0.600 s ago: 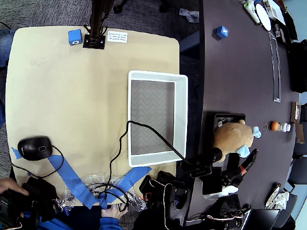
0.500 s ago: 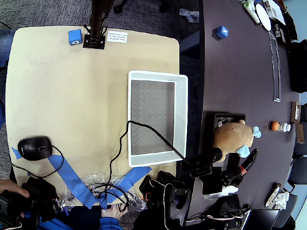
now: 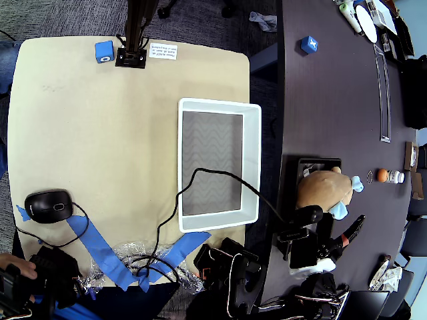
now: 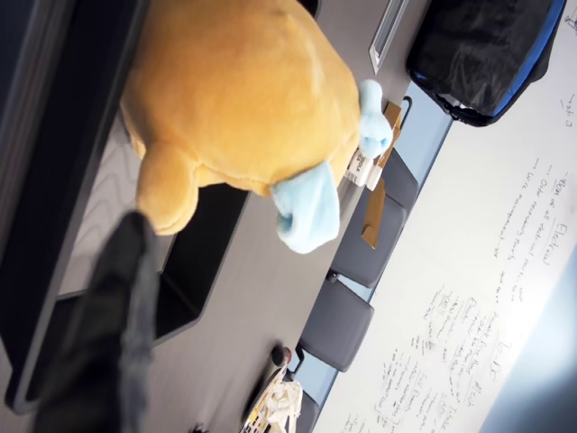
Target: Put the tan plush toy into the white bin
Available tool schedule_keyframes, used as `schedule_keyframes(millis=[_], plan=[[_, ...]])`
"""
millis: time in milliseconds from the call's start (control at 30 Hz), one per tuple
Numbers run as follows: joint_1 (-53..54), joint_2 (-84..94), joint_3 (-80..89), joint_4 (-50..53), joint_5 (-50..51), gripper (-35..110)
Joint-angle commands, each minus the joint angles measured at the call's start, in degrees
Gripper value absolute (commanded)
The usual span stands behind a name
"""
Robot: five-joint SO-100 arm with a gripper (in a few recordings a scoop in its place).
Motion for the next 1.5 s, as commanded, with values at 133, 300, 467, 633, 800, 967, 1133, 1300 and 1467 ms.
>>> schedule_keyframes(millis=[133, 300, 467, 633, 800, 967, 1133, 1300, 1467], plan=[[0.97, 0.18, -1.49, -0.18, -0.53, 75], [1.05, 0.97, -2.81, -0.18, -1.23, 75], [1.05, 0.26, -8.79, -0.18, -1.23, 74], [1.05, 0.09, -17.93, -0.26, -1.23, 74], [1.05, 0.35, -23.91, -0.09, -0.7, 75], [0.35, 0.18, -26.28, 0.0, 0.79, 75], [1.05, -1.14, -26.1, 0.0, 16.52, 74], [3.78, -3.25, -26.46, -0.18, 32.26, 74], [17.31, -3.52, -25.84, -0.18, 40.96, 75]])
